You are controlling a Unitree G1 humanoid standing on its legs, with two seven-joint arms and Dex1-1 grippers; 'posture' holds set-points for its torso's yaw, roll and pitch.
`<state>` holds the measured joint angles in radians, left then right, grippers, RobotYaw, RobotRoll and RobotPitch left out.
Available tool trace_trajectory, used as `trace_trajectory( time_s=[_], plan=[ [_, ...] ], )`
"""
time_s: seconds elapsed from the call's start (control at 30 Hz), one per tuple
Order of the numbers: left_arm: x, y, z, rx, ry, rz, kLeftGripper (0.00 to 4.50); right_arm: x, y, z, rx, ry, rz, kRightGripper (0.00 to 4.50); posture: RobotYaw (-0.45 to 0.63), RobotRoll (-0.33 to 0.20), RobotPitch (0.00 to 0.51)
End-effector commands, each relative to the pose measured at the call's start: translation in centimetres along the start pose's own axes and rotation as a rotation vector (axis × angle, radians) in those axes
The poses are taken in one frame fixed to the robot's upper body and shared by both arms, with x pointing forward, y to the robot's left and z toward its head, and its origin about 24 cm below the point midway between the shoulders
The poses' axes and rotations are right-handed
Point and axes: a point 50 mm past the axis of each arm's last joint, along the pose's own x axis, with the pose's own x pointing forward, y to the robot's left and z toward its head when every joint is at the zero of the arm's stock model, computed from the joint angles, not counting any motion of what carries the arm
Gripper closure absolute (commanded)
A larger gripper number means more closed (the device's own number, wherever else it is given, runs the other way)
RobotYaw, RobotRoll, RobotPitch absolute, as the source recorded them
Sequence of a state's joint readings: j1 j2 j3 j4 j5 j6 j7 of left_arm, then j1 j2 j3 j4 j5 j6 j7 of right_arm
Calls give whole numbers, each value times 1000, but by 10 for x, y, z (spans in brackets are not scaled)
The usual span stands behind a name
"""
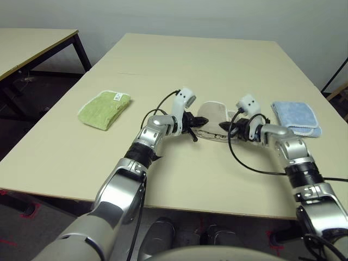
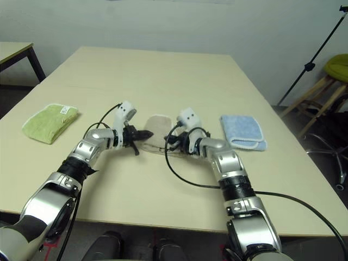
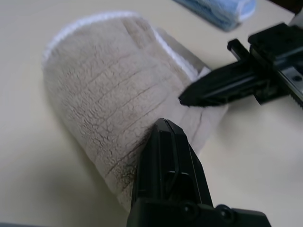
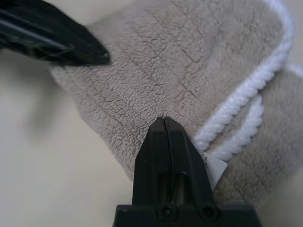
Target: Fold the towel and set it aside.
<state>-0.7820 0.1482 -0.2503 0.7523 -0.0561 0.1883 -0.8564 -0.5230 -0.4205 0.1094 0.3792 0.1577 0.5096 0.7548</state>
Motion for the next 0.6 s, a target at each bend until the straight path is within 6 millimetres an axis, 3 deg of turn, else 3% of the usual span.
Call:
trace_trajectory(
  time_s=[0.03,0.17,0.37,0.47,0.6],
  plan=[
    [5,-5,-7,7,27,-26,4500,-1,-5,-12,11,56,-32,4458,115,0,14],
    [4,-6,0,-24,-20,-35,4500,-6,-9,3,46,-26,-24,4458,109,0,12],
    [-11,11,39,-92,-176,1,4500,-22,-30,46,108,-239,-63,4458,112,0,11],
    [-14,22,51,-90,-225,59,4500,-20,-36,55,114,-270,-94,4458,111,0,5],
    [-10,29,48,-67,-198,110,4500,-6,-34,58,96,-262,-105,4458,111,0,0]
  ],
)
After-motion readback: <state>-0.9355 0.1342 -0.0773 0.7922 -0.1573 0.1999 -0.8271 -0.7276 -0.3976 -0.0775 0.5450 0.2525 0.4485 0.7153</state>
